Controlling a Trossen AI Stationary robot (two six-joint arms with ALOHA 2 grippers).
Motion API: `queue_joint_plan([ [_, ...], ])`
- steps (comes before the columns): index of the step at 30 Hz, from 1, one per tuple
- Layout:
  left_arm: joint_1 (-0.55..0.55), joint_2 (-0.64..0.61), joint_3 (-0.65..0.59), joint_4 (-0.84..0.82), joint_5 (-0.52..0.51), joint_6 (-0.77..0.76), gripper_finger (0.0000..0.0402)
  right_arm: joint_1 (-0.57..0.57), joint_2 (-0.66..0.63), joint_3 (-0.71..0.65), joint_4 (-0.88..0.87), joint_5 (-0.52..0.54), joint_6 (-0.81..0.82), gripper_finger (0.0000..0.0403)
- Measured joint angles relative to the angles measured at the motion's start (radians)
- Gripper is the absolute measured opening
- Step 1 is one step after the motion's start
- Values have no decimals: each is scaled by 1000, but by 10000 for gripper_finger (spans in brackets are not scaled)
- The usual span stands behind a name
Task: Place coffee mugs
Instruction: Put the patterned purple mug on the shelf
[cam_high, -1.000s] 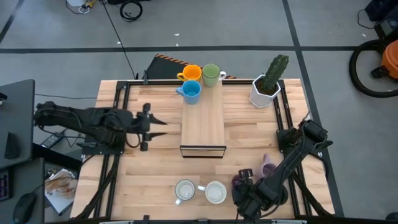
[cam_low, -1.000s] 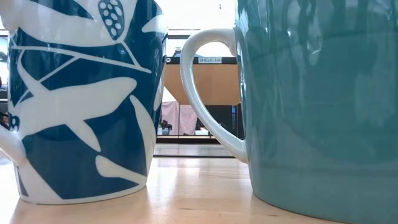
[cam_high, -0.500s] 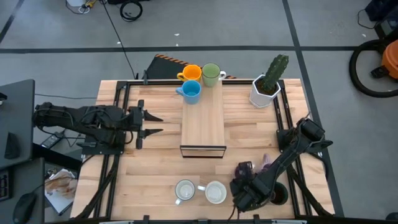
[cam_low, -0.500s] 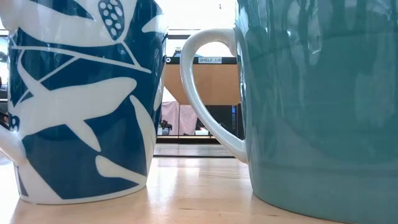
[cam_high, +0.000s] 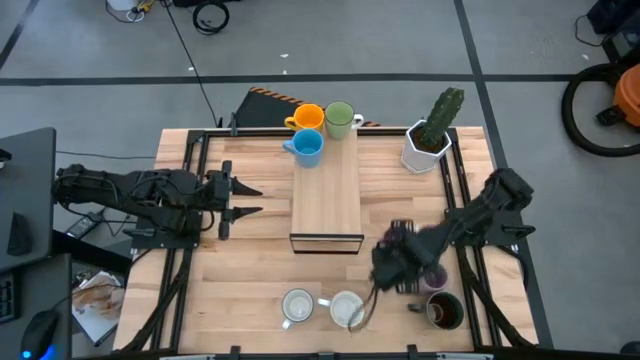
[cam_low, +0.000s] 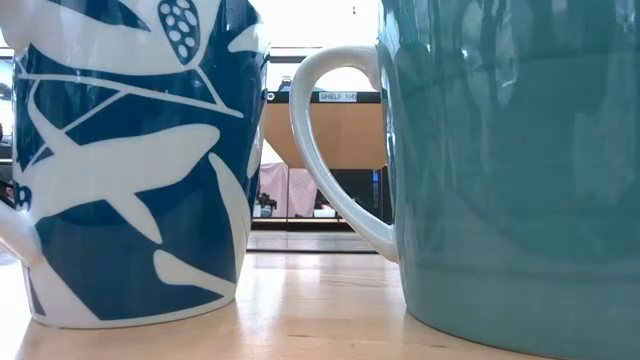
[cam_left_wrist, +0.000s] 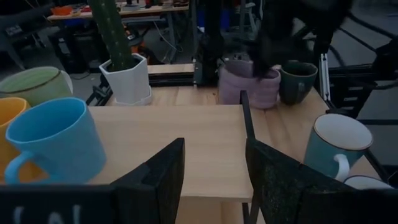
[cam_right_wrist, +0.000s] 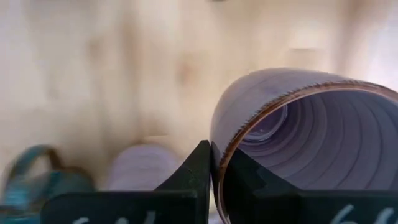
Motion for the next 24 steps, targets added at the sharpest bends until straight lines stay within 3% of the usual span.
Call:
queue_joint_plan([
  [4, 0, 5, 0, 11, 0, -26, 176, -120, -72, 0, -60, 68, -2, 31],
  [14, 1, 58, 1, 17, -4, -33, 176, -509, -198, 35, -76, 41, -93, 31],
  [18, 1, 69, 1, 22, -5, -34, 176, -621, -202, 110, -78, 37, -155, 31],
  [24, 1, 72, 1, 34, -32, -27, 176, -693, -116, 310, -66, 45, -325, 31],
])
